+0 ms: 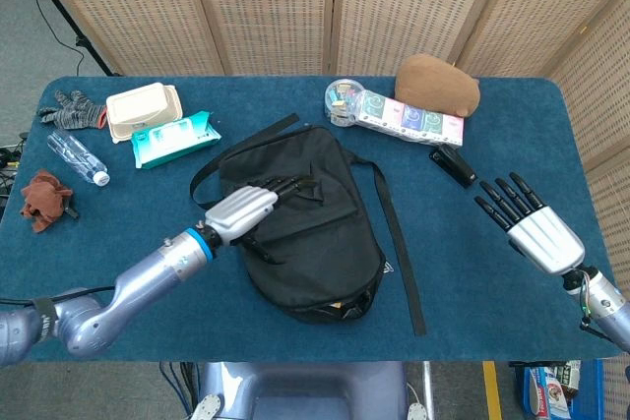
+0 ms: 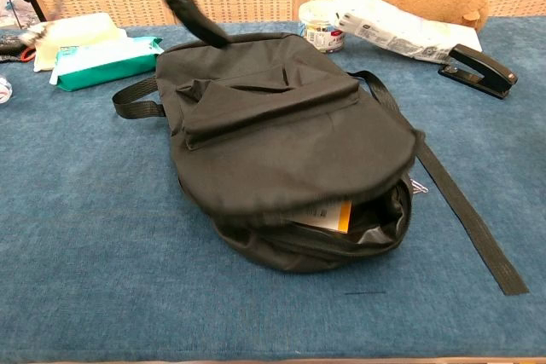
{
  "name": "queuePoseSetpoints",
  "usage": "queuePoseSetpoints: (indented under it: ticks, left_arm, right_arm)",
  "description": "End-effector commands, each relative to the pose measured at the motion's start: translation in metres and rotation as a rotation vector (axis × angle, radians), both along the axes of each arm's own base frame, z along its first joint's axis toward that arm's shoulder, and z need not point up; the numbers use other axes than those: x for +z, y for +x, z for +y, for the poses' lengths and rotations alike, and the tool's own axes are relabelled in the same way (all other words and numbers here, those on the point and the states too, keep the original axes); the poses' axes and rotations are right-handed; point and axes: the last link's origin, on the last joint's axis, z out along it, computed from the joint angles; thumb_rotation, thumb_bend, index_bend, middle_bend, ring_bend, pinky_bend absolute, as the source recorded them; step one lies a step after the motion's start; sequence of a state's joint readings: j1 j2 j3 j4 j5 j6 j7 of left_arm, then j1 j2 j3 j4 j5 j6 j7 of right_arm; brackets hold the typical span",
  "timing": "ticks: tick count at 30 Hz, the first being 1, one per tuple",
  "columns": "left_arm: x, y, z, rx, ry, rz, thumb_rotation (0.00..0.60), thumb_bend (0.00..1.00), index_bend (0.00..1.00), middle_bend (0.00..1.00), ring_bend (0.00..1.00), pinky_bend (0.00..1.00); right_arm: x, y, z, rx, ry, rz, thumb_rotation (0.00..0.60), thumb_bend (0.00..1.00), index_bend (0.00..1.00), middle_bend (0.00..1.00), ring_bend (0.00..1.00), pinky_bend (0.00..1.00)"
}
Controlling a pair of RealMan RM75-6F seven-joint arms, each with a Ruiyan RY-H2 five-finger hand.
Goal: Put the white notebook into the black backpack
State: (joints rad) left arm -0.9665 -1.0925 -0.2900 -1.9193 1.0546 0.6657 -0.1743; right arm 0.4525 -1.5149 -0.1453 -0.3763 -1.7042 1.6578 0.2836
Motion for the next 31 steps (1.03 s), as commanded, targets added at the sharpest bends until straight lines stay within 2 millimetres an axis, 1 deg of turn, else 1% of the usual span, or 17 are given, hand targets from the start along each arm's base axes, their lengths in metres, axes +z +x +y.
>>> queuePoseSetpoints:
  ticks: [1,4,7,9,10,12,13,16,17,19,25,28,31]
  left_arm:
    - [0.024,-0.031,-0.004,-0.01,0.124,0.077,0.6,0.0,0.0,0.0,0.0,0.0]
    - [0.037,-0.054,-0.011,0.021,0.197,0.101,0.6,0.0,0.0,0.0,0.0,0.0]
    - [0.052,-0.082,-0.018,0.06,0.278,0.134,0.6,0.0,0.0,0.0,0.0,0.0]
    - [0.061,-0.105,-0.027,0.096,0.333,0.157,0.6,0.0,0.0,0.0,0.0,0.0]
    - [0.067,-0.123,-0.033,0.129,0.367,0.175,0.6,0.0,0.0,0.0,0.0,0.0]
    - [0.072,-0.145,-0.044,0.166,0.406,0.203,0.6,0.0,0.0,0.0,0.0,0.0]
    - [0.075,-0.164,-0.053,0.205,0.429,0.24,0.6,0.0,0.0,0.0,0.0,0.0]
    - [0.08,-0.195,-0.072,0.279,0.472,0.286,0.6,0.0,0.0,0.0,0.0,0.0]
    - [0.08,-0.202,-0.079,0.301,0.486,0.292,0.6,0.0,0.0,0.0,0.0,0.0]
    - [0.085,-0.226,-0.098,0.37,0.532,0.324,0.6,0.0,0.0,0.0,0.0,0.0]
    - [0.091,-0.261,-0.142,0.479,0.714,0.349,0.6,0.0,0.0,0.0,0.0,0.0]
    - [0.092,-0.269,-0.156,0.492,0.764,0.373,0.6,0.0,0.0,0.0,0.0,0.0]
    - [0.093,-0.272,-0.161,0.476,0.794,0.387,0.6,0.0,0.0,0.0,0.0,0.0]
  right_arm:
    - [0.005,-0.005,0.002,-0.045,-0.042,-0.02,0.6,0.0,0.07,0.0,0.0,0.0]
    - [0.006,-0.006,0.003,-0.077,-0.07,-0.034,0.6,0.0,0.07,0.0,0.0,0.0]
    - [0.006,-0.008,0.004,-0.122,-0.104,-0.052,0.6,0.0,0.06,0.0,0.0,0.0]
    - [0.005,-0.01,0.006,-0.176,-0.123,-0.087,0.6,0.0,0.04,0.0,0.0,0.0]
    - [0.004,-0.01,0.008,-0.208,-0.135,-0.112,0.6,0.0,0.03,0.0,0.0,0.0]
    - [0.002,-0.01,0.012,-0.245,-0.159,-0.13,0.6,0.0,0.01,0.0,0.0,0.0]
    - [0.0,-0.008,0.015,-0.271,-0.17,-0.154,0.6,0.0,0.0,0.0,0.0,0.0]
    - [-0.004,-0.004,0.023,-0.328,-0.185,-0.213,0.6,0.0,0.0,0.0,0.0,0.0]
    - [-0.004,-0.003,0.025,-0.343,-0.191,-0.228,0.6,0.0,0.0,0.0,0.0,0.0]
    - [-0.006,0.0,0.032,-0.399,-0.216,-0.277,0.6,0.0,0.0,0.0,0.0,0.0]
    - [-0.007,0.013,0.055,-0.552,-0.241,-0.406,0.6,0.0,0.0,0.0,0.0,0.0]
    - [-0.008,0.019,0.064,-0.592,-0.247,-0.425,0.6,0.0,0.0,0.0,0.0,0.0]
    - [-0.01,0.021,0.07,-0.618,-0.243,-0.42,0.6,0.0,0.0,0.0,0.0,0.0]
